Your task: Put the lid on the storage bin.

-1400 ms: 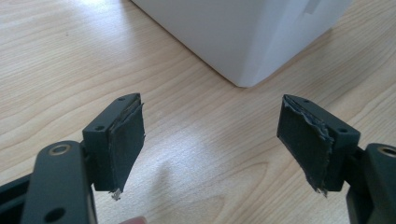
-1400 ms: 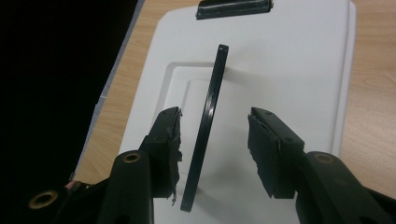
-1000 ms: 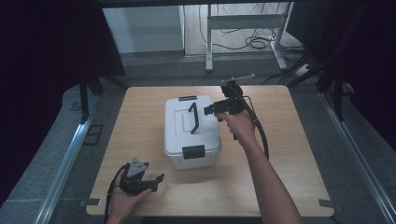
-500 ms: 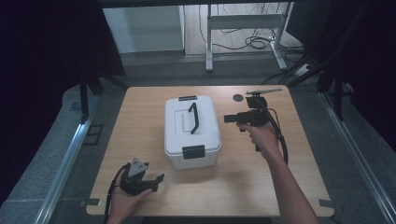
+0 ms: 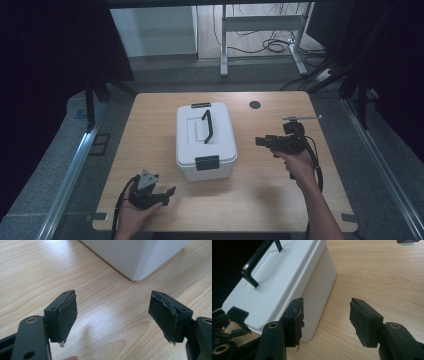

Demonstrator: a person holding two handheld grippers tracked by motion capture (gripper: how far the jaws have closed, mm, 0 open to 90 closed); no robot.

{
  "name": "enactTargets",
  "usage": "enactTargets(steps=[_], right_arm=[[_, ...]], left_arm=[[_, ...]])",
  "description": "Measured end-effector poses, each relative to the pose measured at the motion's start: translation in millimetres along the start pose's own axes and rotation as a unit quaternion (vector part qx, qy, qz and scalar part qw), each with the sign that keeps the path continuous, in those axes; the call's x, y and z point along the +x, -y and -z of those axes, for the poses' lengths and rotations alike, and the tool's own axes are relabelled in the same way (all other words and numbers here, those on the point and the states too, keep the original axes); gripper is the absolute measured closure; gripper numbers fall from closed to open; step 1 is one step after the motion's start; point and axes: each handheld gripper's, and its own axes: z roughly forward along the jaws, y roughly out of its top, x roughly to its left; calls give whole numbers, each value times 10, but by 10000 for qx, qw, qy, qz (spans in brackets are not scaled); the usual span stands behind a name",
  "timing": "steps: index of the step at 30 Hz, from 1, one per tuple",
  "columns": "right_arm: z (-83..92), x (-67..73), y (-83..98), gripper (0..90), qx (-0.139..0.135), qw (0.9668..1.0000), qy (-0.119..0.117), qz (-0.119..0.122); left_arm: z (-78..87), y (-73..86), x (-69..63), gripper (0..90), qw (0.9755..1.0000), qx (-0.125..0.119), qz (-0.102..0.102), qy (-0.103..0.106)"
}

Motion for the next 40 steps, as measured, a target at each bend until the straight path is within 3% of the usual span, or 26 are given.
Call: enactTargets(steps=[5, 19, 27, 40], right_arm=[[-17, -132, 186, 450, -120, 9999, -100, 31], [-178, -503, 775, 420, -62, 10000, 18, 51], [-215, -585, 875, 411, -37, 9999, 103, 27], [-263, -569, 902, 352, 17, 9998, 116, 178]], left_arm=[[27, 5, 15, 230, 10000, -30, 14, -36], [9, 20, -4, 230, 10000, 32, -1, -52], [8, 29, 1, 230, 10000, 50, -4, -65], [46, 40, 16, 221, 9999, 42, 48, -118]])
